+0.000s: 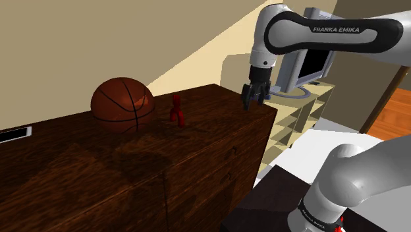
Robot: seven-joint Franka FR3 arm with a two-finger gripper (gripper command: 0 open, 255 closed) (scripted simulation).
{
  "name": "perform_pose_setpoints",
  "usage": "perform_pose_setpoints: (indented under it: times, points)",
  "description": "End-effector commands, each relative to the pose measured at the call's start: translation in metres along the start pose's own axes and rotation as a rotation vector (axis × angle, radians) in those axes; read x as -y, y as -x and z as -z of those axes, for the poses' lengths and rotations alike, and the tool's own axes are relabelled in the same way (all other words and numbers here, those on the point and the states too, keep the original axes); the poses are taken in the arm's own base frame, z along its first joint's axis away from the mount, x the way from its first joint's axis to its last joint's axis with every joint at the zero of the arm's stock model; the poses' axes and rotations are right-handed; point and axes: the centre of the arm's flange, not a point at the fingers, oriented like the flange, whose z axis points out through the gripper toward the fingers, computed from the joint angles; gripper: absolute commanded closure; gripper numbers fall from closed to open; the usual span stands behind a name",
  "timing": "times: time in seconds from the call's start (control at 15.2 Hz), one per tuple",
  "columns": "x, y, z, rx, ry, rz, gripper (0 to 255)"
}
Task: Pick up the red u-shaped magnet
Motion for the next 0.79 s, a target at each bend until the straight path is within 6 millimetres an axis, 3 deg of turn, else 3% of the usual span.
perform_pose_setpoints:
  times: [0.0, 0.73]
  points:
    - [0.016, -0.019, -0.004, -0.012, -0.001, 0.003, 0]
    - [0.101, -0.124, -0.033, -0.071, 0.003, 0.022, 0]
